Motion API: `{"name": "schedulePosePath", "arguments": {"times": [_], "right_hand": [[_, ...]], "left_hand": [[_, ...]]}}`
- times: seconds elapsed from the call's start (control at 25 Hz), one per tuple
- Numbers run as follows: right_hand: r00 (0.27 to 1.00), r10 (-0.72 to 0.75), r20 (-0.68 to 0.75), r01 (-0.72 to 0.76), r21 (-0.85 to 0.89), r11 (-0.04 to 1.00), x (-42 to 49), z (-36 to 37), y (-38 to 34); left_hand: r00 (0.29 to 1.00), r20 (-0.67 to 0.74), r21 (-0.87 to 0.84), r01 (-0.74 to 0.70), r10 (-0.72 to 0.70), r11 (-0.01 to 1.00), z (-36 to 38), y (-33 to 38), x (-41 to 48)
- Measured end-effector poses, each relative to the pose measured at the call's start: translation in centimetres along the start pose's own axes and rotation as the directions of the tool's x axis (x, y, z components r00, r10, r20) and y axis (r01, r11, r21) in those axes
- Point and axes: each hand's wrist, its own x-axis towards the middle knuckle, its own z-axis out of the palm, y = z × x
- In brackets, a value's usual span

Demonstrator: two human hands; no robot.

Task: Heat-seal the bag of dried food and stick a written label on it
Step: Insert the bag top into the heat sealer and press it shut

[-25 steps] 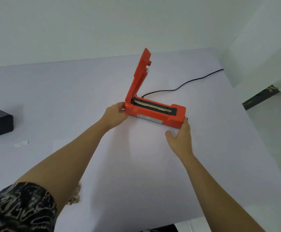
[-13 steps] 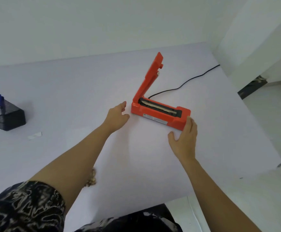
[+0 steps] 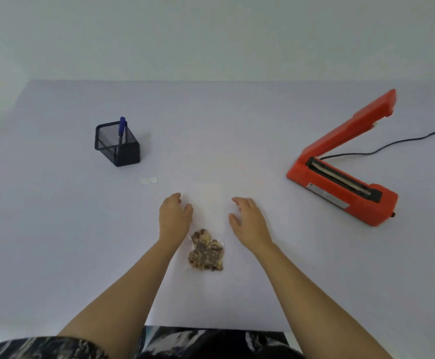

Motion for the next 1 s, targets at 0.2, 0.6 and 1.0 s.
{"name": "schedulePosePath", "arguments": {"times": [0.2, 0.6, 1.0], "right_hand": [[0.953, -0.213, 0.216, 0.278, -0.345, 0.896, 2.7, 0.6, 0.0], [0.952, -0.219, 0.212, 0.287, -0.384, 0.877, 2.5, 0.8, 0.1], [0.964, -0.046, -0.262, -0.022, -0.254, 0.967, -0.8, -4.8, 5.4]], "left_hand": [[0.989, 0.019, -0.069, 0.148, -0.147, 0.987, 1.0, -0.2, 0.1], [0.994, -0.109, -0.153, -0.025, 0.009, 0.988, 2.8, 0.0, -1.6], [0.995, 0.063, -0.424, -0.039, 0.072, 0.905, 3.9, 2.8, -2.1]]}}
